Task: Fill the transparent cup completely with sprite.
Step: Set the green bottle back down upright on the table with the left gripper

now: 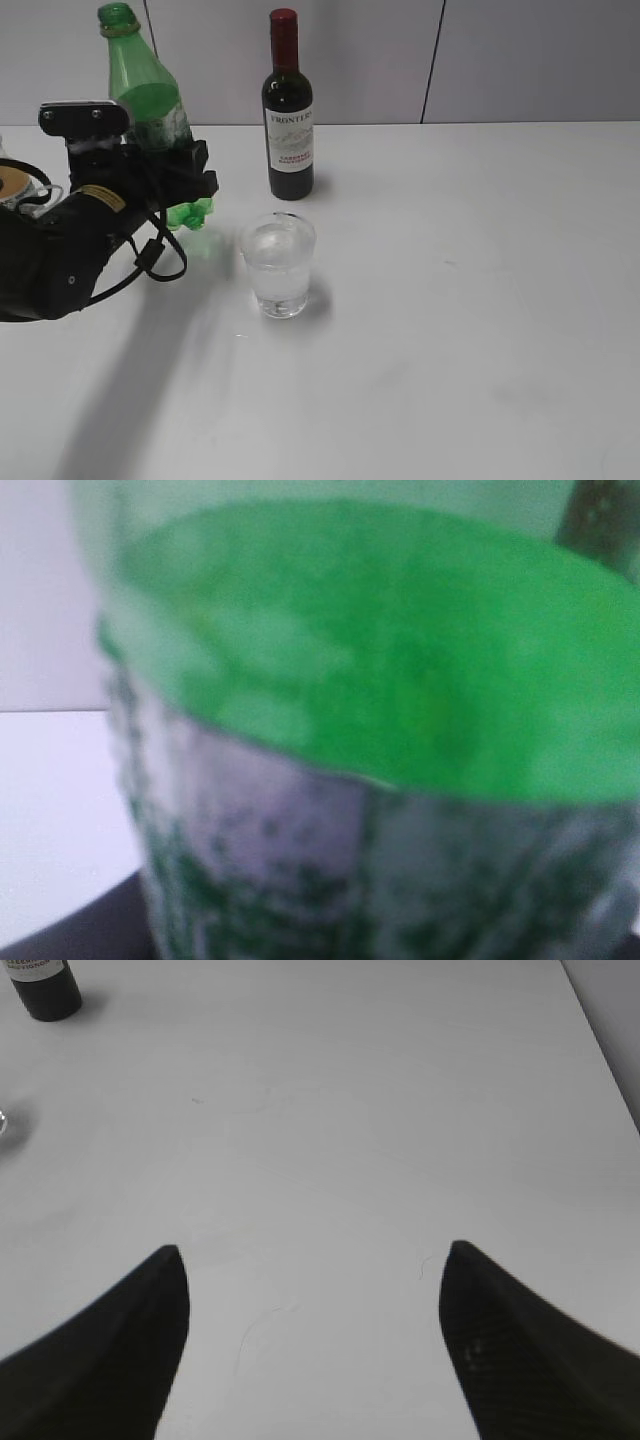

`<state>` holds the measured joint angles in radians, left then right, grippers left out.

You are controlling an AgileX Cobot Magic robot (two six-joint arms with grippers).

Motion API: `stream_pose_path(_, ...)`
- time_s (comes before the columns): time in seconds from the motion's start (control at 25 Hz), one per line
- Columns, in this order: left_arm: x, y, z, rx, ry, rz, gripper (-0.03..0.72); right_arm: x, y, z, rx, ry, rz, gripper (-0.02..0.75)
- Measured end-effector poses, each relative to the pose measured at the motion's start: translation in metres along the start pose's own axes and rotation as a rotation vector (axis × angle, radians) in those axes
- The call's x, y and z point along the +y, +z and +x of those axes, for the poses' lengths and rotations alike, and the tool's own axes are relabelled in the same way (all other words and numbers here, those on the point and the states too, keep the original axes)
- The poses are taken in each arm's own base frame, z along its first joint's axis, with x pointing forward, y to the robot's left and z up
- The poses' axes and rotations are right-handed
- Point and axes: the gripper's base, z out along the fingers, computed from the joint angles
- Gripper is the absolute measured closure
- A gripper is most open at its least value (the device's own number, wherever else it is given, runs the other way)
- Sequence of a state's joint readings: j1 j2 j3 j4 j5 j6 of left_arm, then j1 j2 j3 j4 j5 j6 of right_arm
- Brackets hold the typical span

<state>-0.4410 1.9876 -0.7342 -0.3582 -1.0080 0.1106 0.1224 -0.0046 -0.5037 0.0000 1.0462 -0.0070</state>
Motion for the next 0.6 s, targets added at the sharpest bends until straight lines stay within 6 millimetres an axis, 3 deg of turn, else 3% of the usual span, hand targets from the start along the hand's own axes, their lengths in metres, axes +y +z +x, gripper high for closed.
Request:
stream_pose_path(0.36, 0.005, 0.023, 0.017, 0.048, 0.034, -0.022, 0.242, 0.000, 0.000, 0.000, 0.000, 0.000, 0.000, 0.148)
stream_pose_path(0.6, 0.012, 0.029, 0.020, 0.048, 0.038, -0.037, 0.242, 0.000, 0.000, 0.000, 0.000, 0.000, 0.000, 0.148)
